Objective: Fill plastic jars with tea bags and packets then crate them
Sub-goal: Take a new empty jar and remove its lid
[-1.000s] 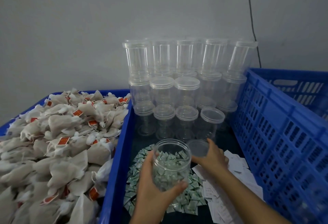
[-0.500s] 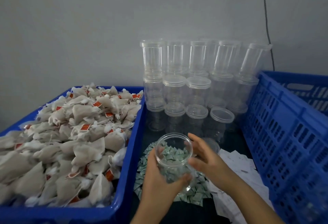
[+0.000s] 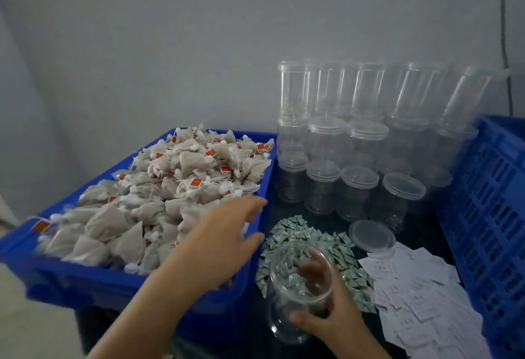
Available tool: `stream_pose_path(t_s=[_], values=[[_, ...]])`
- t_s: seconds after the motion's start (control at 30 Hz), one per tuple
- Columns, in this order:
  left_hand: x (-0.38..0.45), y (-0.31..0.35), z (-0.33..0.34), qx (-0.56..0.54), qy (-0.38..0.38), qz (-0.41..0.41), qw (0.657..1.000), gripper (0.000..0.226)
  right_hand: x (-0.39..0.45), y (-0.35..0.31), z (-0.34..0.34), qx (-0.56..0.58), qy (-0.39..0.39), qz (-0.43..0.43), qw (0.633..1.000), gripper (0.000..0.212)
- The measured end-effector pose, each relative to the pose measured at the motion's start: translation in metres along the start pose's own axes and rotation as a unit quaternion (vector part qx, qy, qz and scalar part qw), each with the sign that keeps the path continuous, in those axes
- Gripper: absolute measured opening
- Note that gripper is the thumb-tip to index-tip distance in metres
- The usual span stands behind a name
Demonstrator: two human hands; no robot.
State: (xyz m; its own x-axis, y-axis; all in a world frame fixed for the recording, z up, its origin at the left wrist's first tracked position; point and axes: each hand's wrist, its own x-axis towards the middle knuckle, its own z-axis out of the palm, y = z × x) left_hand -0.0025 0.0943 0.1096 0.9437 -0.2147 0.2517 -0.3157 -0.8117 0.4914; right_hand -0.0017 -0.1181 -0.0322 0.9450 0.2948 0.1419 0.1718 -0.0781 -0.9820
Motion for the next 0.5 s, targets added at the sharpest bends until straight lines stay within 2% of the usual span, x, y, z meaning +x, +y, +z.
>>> stream_pose_path(t_s=[0.07, 0.13, 0.27, 0.33, 0.4, 0.5], values=[[0.022, -0.011, -0.009, 0.04, 0.072, -0.018, 0.996, 0.042, -0.002, 0.01, 0.009, 0.009, 0.004, 0.004, 1.0, 0.096], [0.044, -0.025, -0.009, 0.102, 0.089, -0.04, 0.99, 0.041, -0.002, 0.017, 0.016, 0.015, 0.021, 0.001, 1.0, 0.094], [0.073, -0.052, 0.01, 0.203, 0.012, -0.074, 0.976, 0.037, -0.007, 0.028, 0.027, 0.02, 0.061, -0.034, 0.997, 0.091], [0.079, -0.06, 0.02, 0.244, -0.021, -0.075, 0.967, 0.022, -0.009, 0.032, 0.029, 0.015, 0.08, -0.046, 0.996, 0.091], [0.083, -0.067, 0.027, 0.275, -0.013, -0.064, 0.959, 0.011, -0.009, 0.034, 0.03, 0.009, 0.085, -0.049, 0.995, 0.095], [0.09, -0.075, 0.033, 0.277, 0.02, -0.066, 0.958, 0.014, -0.007, 0.035, 0.03, -0.015, 0.089, -0.045, 0.995, 0.101]])
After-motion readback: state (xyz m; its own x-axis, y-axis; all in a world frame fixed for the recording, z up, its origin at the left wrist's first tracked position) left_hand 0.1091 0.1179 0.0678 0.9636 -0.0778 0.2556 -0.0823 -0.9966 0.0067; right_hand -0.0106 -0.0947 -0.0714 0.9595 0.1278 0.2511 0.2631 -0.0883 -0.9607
